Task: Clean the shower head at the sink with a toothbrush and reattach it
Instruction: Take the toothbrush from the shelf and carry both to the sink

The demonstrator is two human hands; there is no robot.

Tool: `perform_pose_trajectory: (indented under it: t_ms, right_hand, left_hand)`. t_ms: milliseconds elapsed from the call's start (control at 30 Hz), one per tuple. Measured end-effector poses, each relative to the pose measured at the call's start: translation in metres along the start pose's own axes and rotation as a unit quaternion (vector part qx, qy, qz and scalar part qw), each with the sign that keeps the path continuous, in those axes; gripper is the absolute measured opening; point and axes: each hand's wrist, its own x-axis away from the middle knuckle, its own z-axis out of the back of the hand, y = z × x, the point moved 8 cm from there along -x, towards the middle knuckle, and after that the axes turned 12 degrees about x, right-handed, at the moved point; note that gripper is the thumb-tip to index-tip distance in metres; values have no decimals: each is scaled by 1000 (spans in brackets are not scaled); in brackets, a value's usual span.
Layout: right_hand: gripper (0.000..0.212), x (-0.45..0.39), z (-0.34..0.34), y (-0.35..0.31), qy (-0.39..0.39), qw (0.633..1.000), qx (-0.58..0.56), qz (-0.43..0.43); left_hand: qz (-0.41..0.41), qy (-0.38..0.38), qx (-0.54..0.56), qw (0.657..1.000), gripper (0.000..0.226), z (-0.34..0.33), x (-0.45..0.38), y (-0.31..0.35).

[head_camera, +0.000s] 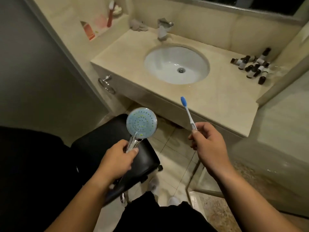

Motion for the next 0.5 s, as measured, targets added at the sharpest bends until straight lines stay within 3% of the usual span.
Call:
perform_pose_trajectory:
  t_ms: [233,500]
  right_hand:
    - [18,-5,19,26,79,993,-34,-84]
    - [22,-12,55,58,137,979,-65,-139]
  left_hand:
    - [-84,-60,2,995,15,-8,-108,99]
    - [-171,-73,10,983,17,-50,-185,211]
